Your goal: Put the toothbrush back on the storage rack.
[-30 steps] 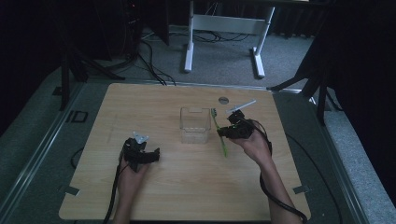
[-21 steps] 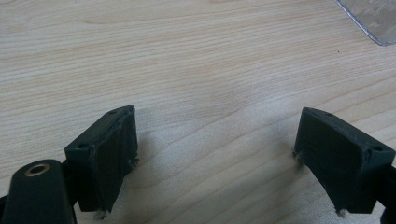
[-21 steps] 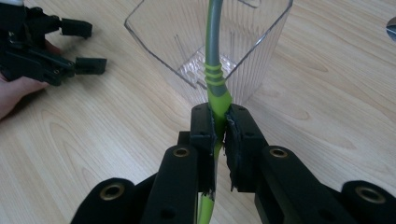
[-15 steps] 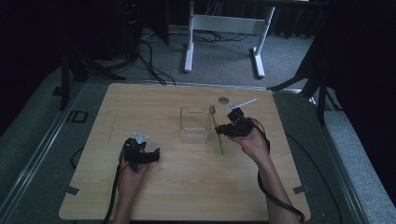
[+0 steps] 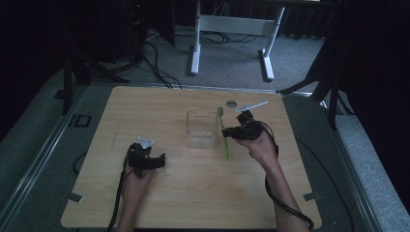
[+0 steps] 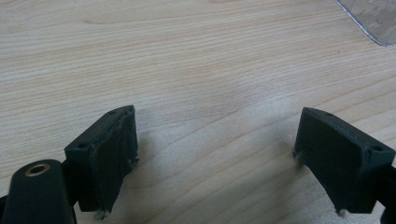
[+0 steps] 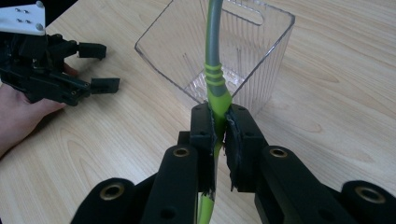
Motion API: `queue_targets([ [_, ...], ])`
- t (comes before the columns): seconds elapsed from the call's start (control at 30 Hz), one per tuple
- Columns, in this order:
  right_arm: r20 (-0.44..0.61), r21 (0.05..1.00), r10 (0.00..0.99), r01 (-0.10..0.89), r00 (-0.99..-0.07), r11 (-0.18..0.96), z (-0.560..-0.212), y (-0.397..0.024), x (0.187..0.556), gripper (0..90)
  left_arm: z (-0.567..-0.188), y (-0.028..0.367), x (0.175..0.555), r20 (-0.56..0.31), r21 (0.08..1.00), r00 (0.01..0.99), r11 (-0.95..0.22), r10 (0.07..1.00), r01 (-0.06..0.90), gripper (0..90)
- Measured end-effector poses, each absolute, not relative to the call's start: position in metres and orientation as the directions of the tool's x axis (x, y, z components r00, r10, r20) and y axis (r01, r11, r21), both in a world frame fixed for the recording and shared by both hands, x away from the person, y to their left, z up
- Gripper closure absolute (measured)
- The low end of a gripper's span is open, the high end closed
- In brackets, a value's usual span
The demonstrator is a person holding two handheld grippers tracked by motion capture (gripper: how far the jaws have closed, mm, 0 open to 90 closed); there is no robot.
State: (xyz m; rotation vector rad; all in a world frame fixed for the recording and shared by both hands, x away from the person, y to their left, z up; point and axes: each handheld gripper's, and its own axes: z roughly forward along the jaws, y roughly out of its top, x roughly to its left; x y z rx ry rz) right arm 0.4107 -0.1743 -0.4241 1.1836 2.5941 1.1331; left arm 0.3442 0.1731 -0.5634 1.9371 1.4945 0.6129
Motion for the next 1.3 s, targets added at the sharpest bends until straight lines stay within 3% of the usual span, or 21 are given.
queue_targets([
  [1.3,0.314,0.701,0.671,0.641,-0.672,0.314,-0.4198,-0.1747,0.4174,82.0,-0.5634,0.1731,0.3442,-0.006,0.707,0.256,-0.177,0.967,0.684,13.7],
])
